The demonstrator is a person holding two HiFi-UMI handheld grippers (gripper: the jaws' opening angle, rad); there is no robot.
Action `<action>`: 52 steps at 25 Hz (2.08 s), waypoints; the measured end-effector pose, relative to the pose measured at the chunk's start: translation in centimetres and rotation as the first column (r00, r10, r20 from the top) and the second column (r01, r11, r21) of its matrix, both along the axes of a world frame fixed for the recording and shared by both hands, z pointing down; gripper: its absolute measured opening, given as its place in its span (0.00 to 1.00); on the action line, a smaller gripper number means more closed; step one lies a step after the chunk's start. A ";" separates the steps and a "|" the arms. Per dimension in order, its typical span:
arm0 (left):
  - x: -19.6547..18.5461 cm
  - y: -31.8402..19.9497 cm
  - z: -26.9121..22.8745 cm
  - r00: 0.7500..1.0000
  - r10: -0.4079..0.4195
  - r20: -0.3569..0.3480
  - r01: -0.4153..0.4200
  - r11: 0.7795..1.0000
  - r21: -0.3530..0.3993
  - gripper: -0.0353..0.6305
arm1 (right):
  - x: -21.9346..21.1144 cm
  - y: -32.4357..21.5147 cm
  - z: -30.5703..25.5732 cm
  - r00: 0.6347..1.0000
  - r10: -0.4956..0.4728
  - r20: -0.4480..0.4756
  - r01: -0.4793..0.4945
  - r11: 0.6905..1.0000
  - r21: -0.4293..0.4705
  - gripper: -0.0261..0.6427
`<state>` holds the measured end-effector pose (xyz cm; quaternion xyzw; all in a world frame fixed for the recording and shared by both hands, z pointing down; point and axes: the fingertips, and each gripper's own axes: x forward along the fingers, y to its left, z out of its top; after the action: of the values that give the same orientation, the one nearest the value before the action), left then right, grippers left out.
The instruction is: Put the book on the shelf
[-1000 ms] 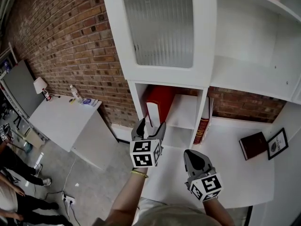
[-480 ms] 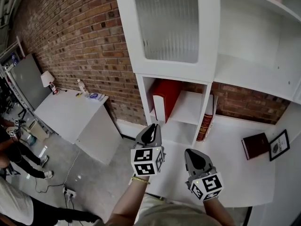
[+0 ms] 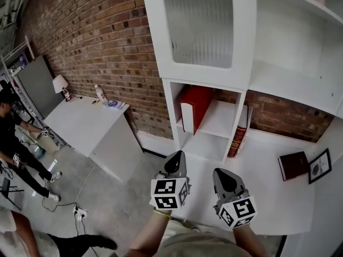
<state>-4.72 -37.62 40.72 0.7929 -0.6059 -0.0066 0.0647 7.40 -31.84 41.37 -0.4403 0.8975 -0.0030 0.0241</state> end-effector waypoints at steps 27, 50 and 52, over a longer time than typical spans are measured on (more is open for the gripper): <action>-2.7 7.5 2.3 0.996 0.070 -0.046 -0.071 0.997 -0.018 0.07 | -3.2 3.7 0.0 1.000 0.008 -0.014 -0.008 1.000 0.000 0.05; -5.1 11.6 2.1 0.983 0.169 -0.070 -0.173 0.984 -0.051 0.07 | -8.0 9.5 -0.2 0.999 0.037 -0.028 -0.037 0.999 -0.032 0.05; -5.2 11.8 2.1 0.982 0.173 -0.073 -0.177 0.983 -0.049 0.07 | -8.2 9.7 -0.2 0.999 0.038 -0.030 -0.038 0.999 -0.029 0.05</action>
<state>-9.94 -25.78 42.78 0.8403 -0.5312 -0.0115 0.1077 -0.82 -22.16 41.21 -0.4576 0.8891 -0.0093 0.0044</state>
